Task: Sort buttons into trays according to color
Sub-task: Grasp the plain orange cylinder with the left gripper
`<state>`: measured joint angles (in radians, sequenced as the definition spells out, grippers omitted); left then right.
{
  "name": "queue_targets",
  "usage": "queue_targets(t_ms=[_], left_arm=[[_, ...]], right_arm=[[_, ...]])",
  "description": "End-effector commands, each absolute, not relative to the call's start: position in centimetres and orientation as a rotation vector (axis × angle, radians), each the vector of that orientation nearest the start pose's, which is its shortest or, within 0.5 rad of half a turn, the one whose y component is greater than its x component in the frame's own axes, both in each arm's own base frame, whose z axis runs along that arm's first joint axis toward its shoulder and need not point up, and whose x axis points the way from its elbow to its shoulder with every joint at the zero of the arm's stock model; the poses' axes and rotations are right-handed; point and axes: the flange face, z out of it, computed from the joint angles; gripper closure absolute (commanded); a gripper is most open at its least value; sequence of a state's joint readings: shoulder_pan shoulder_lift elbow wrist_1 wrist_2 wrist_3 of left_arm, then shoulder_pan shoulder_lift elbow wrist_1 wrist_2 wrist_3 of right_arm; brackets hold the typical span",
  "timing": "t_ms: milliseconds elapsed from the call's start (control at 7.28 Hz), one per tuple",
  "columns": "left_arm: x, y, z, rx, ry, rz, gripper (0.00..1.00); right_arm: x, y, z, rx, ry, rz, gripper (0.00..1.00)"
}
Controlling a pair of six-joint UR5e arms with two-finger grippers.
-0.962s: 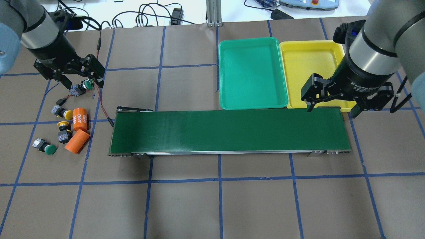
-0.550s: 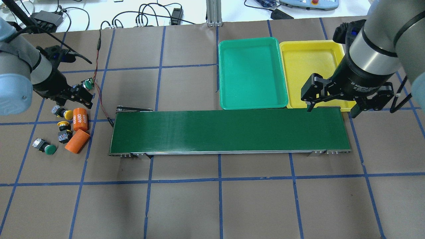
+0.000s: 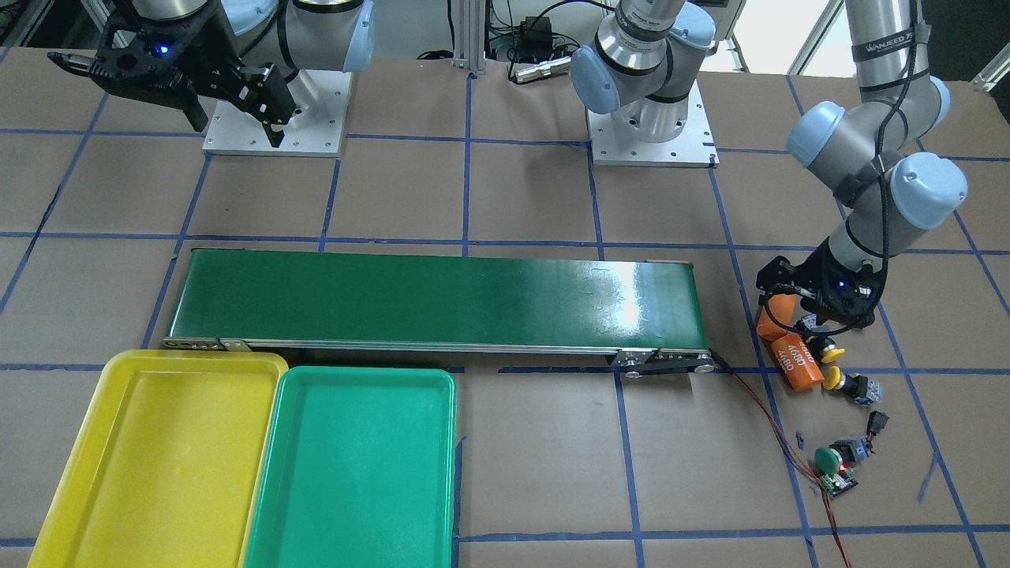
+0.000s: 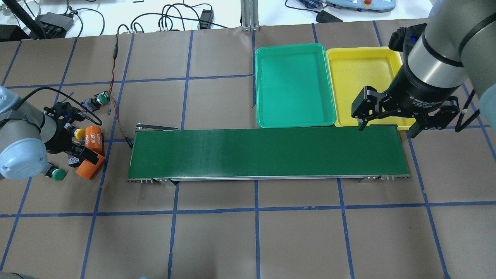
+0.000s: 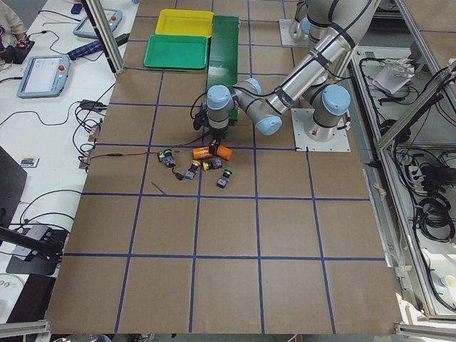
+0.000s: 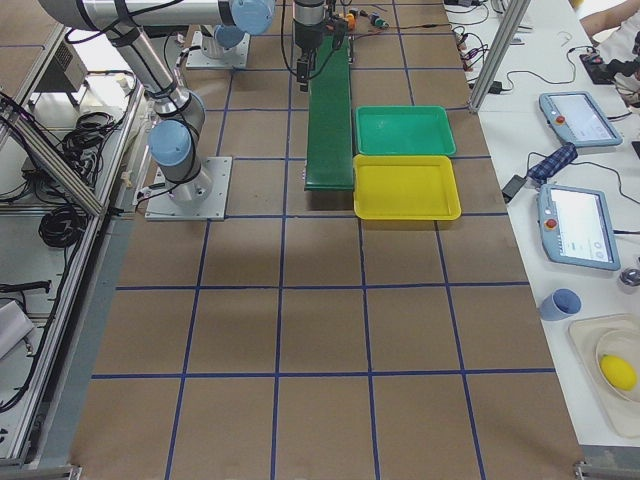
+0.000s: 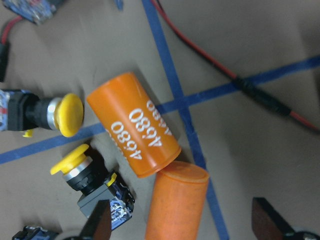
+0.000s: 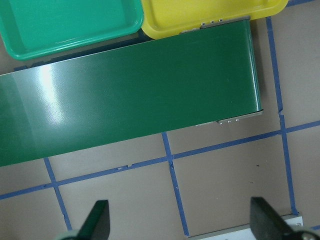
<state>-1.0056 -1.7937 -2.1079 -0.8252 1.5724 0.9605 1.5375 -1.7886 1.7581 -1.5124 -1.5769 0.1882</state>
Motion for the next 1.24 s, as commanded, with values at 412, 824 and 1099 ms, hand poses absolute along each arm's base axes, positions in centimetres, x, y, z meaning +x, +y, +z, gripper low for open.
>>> queue_targets(t_ms=[412,824,1099], left_arm=[[14.3,-47.2,18.1,0.81,3.081,0.077,0.29],[13.9,-47.3,18.2,0.826,3.075,0.077,0.74],[13.3,-47.3,19.9,0.849,3.058,0.062,0.82]], right_arm=[[11.9,-40.3,48.7,0.359,3.127,0.028,0.0],[11.9,-40.1,48.6,0.357,3.128,0.045,0.0],[11.8,-40.1,48.4,0.362,3.131,0.054,0.0]])
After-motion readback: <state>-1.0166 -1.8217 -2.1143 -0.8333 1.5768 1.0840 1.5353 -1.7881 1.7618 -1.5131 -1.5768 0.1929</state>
